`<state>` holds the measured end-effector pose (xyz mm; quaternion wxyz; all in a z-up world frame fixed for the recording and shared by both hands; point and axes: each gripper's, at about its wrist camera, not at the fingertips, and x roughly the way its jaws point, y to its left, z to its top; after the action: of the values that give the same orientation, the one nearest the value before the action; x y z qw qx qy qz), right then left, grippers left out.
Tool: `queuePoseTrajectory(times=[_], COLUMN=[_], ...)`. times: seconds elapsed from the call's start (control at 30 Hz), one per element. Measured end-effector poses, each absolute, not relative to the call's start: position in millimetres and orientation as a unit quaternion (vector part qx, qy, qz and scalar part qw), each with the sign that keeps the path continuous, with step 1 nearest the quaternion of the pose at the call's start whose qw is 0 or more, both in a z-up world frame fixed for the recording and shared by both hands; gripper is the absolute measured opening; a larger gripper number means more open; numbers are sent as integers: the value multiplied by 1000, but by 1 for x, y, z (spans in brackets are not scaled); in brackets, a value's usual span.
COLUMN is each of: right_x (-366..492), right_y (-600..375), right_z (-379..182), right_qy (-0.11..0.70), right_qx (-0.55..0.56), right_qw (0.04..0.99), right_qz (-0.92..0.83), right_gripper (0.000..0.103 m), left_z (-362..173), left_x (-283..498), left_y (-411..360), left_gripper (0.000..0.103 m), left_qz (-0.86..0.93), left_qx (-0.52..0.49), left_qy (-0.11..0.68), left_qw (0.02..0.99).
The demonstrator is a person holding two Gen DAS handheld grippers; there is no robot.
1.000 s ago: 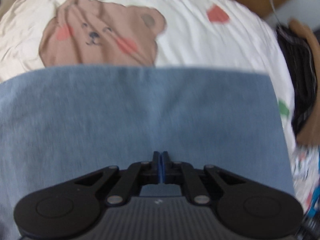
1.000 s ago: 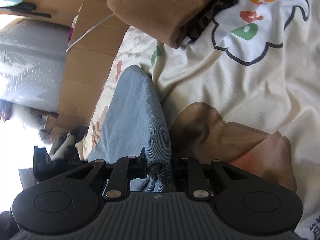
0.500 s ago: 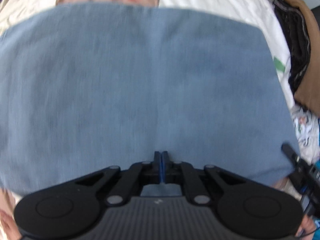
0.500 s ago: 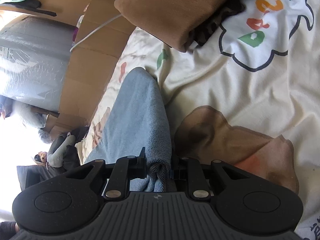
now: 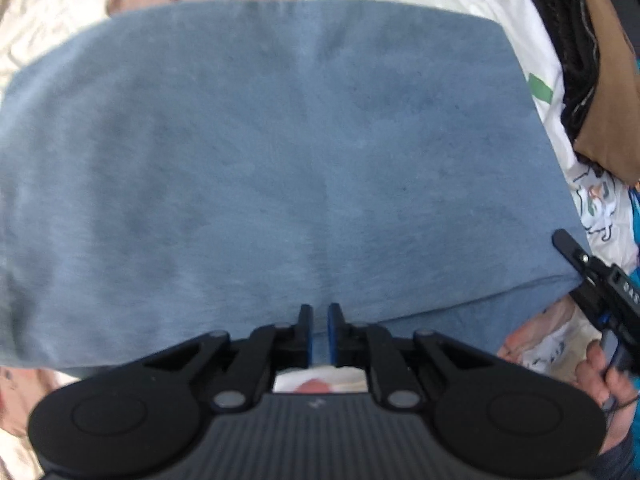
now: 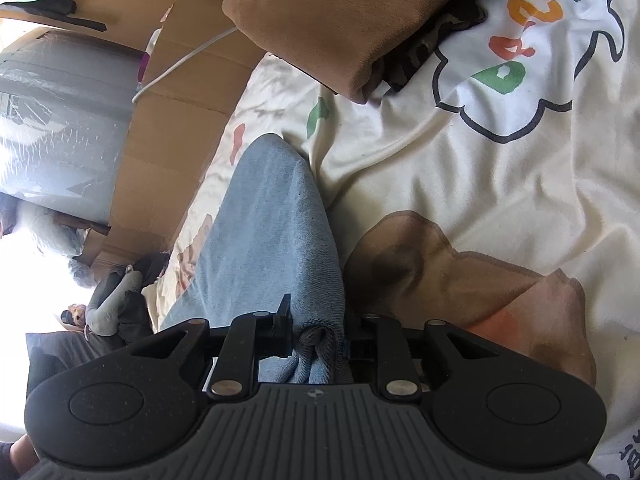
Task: Fold clothes
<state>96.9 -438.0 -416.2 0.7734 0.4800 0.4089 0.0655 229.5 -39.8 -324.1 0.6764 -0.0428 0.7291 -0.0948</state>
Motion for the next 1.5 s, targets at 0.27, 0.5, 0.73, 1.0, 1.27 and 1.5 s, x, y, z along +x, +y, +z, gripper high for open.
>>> queuePoseTrajectory(times=[0.27, 0.5, 0.73, 1.0, 1.27, 1.5], right_x=[110, 118, 130, 145, 169, 189], right_y=[-432, -426, -411, -389, -354, -303], right_z=[-419, -405, -374, -332, -283, -229], right_qy=[427, 442, 459, 487, 524, 544], right_qx=[466, 431, 377, 316, 240, 148], right_qw=[773, 783, 801, 811, 814, 821], right_qz=[60, 79, 79, 73, 70, 95], right_gripper=[30, 20, 19, 18, 17, 16], left_z=[-305, -274, -276, -292, -305, -312], left_x=[229, 218, 208, 201, 187, 179], left_y=[-6, 48, 101, 136, 148, 157], left_gripper=[21, 47, 61, 68, 68, 64], left_qz=[-95, -77, -12, 9, -11, -30], left_qx=[-36, -59, -76, -137, -169, -201], left_qy=[692, 614, 581, 560, 563, 546], left_qw=[714, 784, 810, 817, 809, 812])
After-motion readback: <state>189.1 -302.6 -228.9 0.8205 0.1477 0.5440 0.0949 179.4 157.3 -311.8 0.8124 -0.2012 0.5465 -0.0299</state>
